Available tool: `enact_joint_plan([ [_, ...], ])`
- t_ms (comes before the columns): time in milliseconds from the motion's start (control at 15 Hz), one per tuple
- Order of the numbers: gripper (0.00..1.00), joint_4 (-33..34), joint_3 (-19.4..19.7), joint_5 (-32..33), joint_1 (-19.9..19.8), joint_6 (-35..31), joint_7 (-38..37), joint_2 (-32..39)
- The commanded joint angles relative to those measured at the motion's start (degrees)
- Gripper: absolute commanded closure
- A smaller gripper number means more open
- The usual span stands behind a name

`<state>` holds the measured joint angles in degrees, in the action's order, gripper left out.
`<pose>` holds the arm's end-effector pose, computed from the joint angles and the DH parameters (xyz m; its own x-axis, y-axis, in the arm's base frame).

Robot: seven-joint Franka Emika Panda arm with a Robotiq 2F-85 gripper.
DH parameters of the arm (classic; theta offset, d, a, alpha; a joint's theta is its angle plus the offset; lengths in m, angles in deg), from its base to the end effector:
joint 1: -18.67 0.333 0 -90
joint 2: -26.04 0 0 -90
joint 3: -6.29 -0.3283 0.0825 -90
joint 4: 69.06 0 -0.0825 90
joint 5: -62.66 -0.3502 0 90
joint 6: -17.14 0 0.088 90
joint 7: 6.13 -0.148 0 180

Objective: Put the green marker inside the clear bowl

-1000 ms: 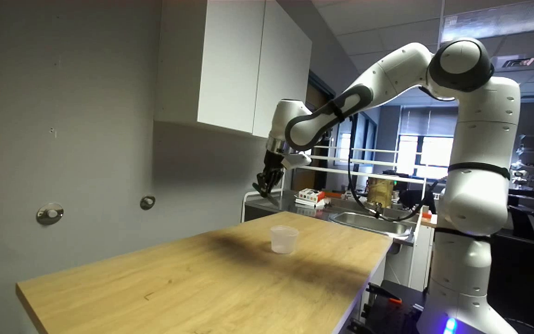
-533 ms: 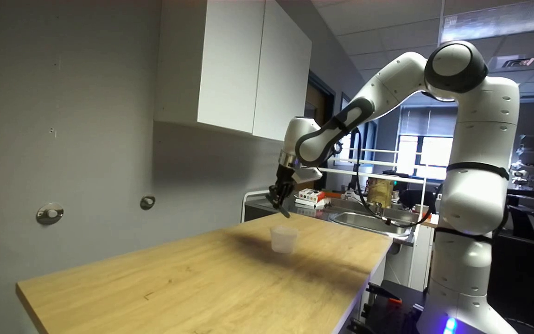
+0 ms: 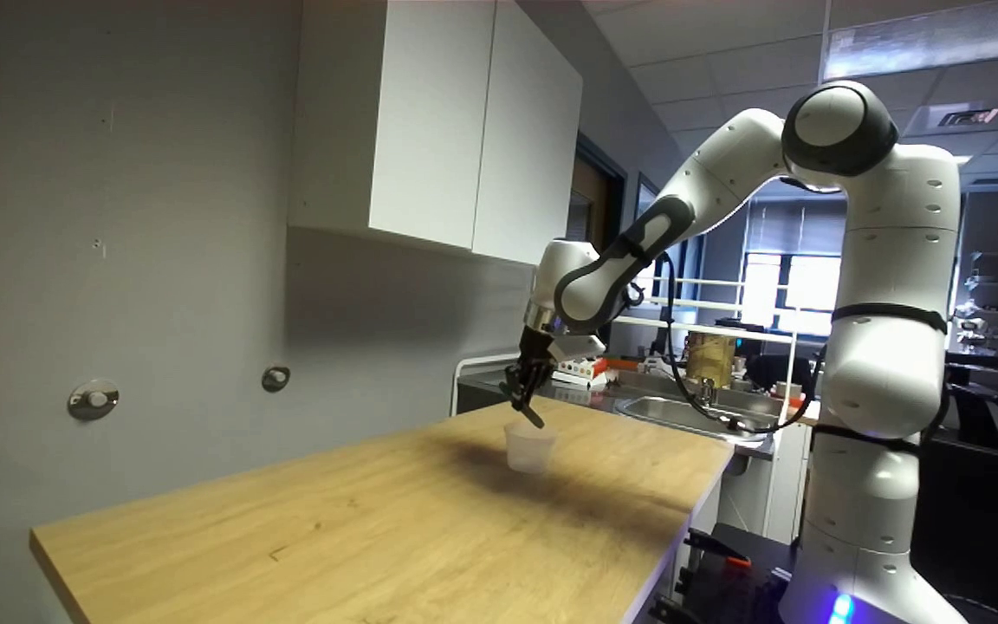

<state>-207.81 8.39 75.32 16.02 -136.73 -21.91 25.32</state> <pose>0.4972 -0.0383 0.3385 0.9449 -0.1549 0.2884 -0.1822 -0.9807 0.0703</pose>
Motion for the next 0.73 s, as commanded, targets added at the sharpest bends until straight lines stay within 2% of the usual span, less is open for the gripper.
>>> enact_joint_plan([
  [0,0.92,-0.1,-0.1,-2.8,0.3,-1.5,2.5,1.4],
  [67,0.56,0.0,-0.1,-3.3,0.3,-1.6,2.7,1.7],
  [133,0.56,0.0,0.0,-3.5,0.4,-1.6,2.8,2.0],
  [200,0.50,0.0,0.0,-3.7,0.4,-1.6,2.9,2.1],
  [600,0.05,-0.4,0.1,-3.4,0.5,-1.4,2.9,1.7],
  [667,0.01,-0.4,0.1,-3.5,0.4,-1.5,2.8,1.6],
])
